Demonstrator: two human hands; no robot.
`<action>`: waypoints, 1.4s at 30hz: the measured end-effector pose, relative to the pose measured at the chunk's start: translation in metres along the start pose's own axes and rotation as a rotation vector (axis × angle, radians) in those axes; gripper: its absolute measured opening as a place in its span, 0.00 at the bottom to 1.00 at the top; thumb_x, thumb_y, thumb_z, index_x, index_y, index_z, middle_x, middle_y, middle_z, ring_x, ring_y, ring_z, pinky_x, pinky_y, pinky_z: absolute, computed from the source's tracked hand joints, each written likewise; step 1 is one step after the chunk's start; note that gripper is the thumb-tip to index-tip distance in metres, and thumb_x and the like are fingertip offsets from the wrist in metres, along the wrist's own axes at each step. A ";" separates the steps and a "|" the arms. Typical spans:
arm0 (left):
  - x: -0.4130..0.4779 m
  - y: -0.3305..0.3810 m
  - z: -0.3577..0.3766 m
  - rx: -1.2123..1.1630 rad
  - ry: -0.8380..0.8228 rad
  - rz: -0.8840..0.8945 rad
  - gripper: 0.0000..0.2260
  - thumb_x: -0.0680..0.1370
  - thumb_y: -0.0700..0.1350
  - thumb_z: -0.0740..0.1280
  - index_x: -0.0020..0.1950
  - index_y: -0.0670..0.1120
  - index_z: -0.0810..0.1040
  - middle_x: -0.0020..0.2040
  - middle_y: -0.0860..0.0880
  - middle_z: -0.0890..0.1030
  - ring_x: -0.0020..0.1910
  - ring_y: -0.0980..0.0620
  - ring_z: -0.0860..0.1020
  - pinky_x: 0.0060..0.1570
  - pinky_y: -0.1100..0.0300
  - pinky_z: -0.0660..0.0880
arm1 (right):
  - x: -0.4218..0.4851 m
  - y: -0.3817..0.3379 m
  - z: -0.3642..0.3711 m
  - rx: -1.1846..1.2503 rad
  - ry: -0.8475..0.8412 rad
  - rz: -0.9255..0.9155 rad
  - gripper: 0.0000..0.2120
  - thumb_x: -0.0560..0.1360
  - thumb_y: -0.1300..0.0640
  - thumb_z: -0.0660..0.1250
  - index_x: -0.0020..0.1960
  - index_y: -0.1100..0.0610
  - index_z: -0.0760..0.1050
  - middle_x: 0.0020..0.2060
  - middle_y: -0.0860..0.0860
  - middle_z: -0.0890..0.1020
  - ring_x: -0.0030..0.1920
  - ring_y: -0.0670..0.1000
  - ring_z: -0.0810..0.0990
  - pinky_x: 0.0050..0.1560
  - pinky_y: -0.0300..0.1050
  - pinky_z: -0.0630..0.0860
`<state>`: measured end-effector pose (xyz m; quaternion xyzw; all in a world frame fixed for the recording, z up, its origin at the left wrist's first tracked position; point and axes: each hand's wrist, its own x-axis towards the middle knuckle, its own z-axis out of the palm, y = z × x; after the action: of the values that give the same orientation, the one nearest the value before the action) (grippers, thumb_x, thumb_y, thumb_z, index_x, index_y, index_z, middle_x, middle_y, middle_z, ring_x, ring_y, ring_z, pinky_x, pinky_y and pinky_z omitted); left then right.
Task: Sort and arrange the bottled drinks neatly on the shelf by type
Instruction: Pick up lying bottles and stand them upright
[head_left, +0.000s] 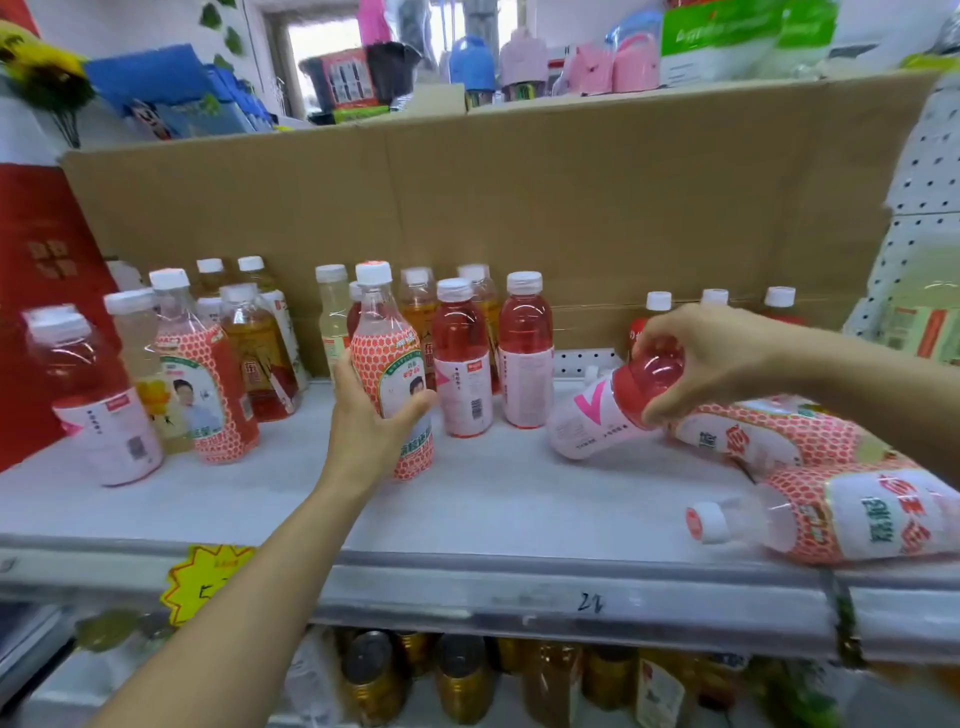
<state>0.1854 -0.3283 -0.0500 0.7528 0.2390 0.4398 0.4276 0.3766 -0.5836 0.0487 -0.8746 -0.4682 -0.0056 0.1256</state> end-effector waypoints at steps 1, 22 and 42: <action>0.003 -0.003 -0.002 0.004 0.005 -0.003 0.38 0.74 0.46 0.76 0.76 0.52 0.55 0.64 0.52 0.73 0.61 0.52 0.75 0.60 0.53 0.73 | 0.003 -0.005 -0.001 0.031 0.023 -0.005 0.27 0.58 0.45 0.83 0.52 0.47 0.77 0.46 0.44 0.81 0.40 0.44 0.81 0.37 0.43 0.81; 0.018 -0.015 -0.017 0.040 -0.101 -0.043 0.41 0.76 0.49 0.73 0.79 0.54 0.48 0.72 0.50 0.69 0.67 0.52 0.71 0.66 0.44 0.71 | 0.067 -0.117 0.046 0.672 0.098 -0.120 0.20 0.69 0.53 0.78 0.55 0.48 0.72 0.44 0.44 0.82 0.44 0.43 0.82 0.29 0.34 0.74; -0.131 0.103 0.148 0.310 -0.827 -0.001 0.27 0.76 0.58 0.70 0.71 0.54 0.66 0.63 0.53 0.74 0.57 0.56 0.75 0.56 0.60 0.73 | -0.134 0.123 0.034 -0.038 -0.069 -0.085 0.36 0.67 0.28 0.68 0.73 0.35 0.64 0.69 0.37 0.70 0.64 0.36 0.66 0.66 0.41 0.65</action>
<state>0.2464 -0.5424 -0.0589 0.9206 0.1115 0.0600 0.3694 0.3992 -0.7507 -0.0278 -0.8559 -0.5087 0.0104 0.0925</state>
